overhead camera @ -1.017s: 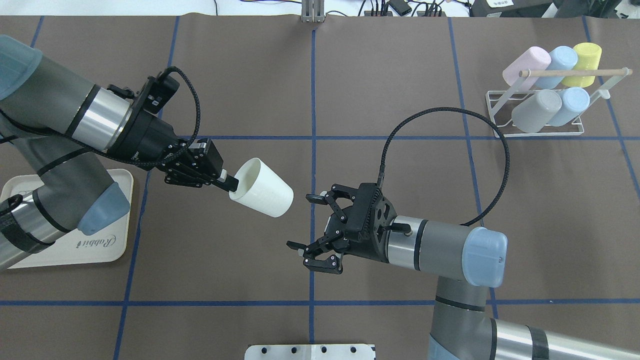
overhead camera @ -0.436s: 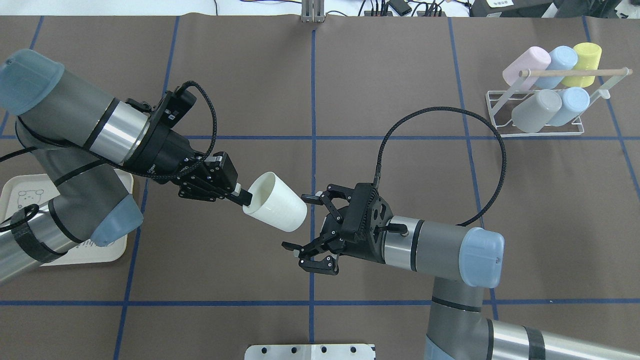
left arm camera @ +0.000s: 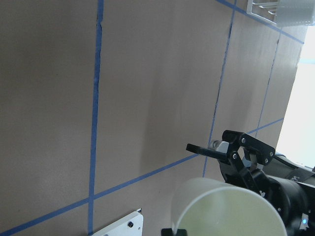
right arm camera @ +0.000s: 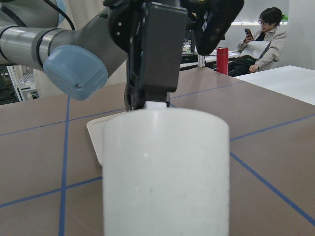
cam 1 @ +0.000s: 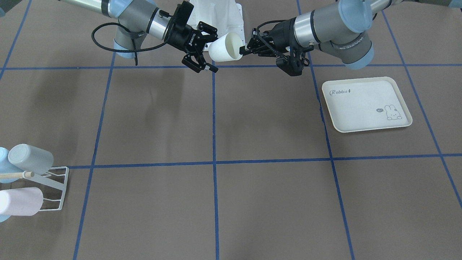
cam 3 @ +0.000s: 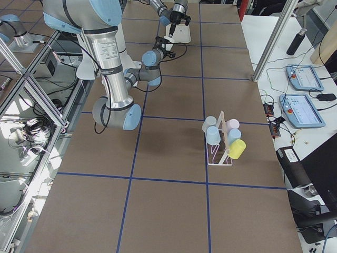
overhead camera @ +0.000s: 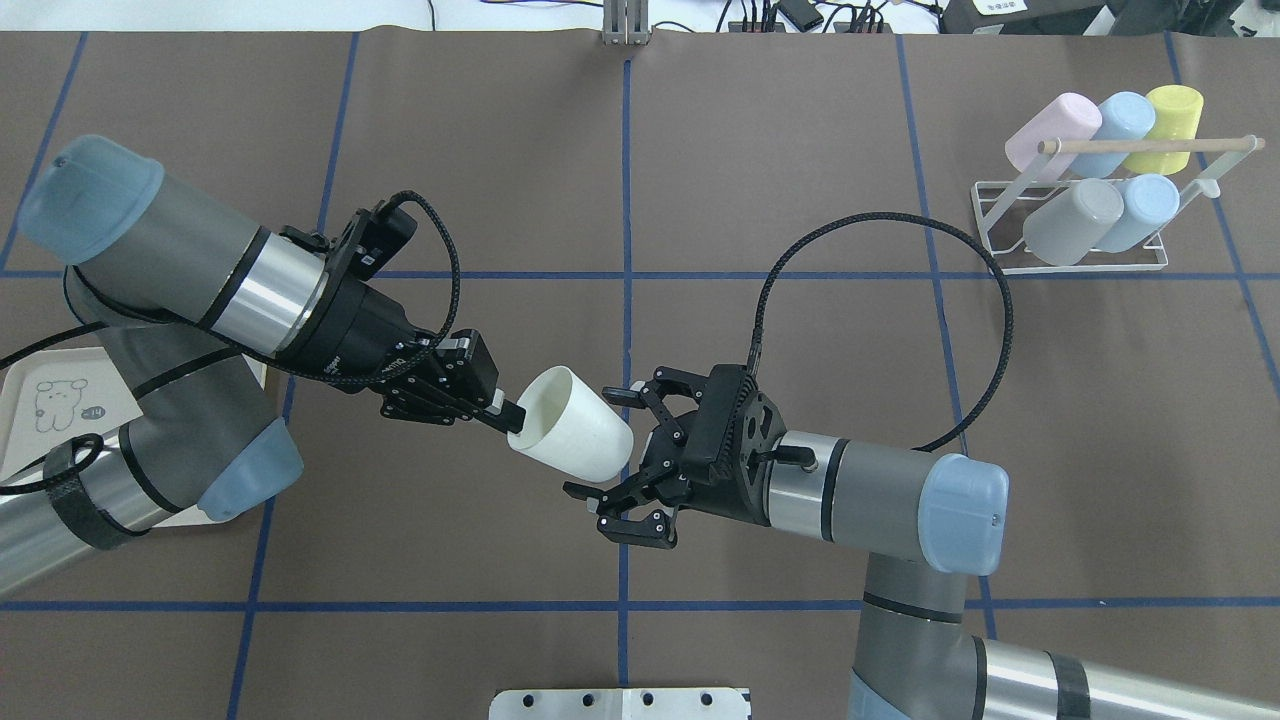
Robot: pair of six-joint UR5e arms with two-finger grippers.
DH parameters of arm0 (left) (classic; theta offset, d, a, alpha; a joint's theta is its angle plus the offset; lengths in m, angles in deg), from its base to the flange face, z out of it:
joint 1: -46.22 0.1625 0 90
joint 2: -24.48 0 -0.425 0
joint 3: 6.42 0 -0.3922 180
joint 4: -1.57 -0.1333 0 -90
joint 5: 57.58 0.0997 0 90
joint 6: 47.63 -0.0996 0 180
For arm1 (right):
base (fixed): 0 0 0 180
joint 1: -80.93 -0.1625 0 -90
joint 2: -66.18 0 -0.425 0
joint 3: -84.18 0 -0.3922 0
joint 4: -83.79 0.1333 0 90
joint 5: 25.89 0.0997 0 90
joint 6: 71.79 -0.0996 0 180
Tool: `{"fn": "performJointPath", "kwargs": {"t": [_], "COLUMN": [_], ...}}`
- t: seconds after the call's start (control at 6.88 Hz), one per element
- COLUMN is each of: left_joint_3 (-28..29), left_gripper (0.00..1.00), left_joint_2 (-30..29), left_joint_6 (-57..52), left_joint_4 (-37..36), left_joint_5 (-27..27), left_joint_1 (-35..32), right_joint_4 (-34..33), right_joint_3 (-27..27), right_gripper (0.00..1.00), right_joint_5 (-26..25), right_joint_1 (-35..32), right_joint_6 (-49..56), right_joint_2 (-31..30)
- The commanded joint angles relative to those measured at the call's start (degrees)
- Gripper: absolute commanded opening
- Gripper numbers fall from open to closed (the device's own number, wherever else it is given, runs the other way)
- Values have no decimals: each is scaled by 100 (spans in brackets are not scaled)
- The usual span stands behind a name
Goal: Transfer IKEA cup to right arm and place on rack
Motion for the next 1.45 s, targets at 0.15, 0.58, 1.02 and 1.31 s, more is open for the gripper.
{"fn": "performJointPath", "kwargs": {"t": [0.15, 0.58, 1.02, 1.31], "left_joint_3": [43, 52, 44, 35], "left_gripper": [0, 0, 99, 100], "left_joint_2": [0, 8, 8, 17], "left_joint_6": [-7, -15, -7, -24], "left_joint_4": [0, 0, 0, -9], "left_joint_5": [48, 48, 40, 31], "left_joint_1": [70, 61, 61, -18], "right_joint_4": [-4, -13, -13, -56], "right_joint_3": [9, 9, 9, 17], "right_gripper": [92, 52, 48, 52], "right_joint_5": [7, 16, 16, 15], "right_joint_1": [6, 41, 41, 15], "right_joint_6": [15, 6, 6, 15], "right_joint_2": [-8, -44, -52, -61]}}
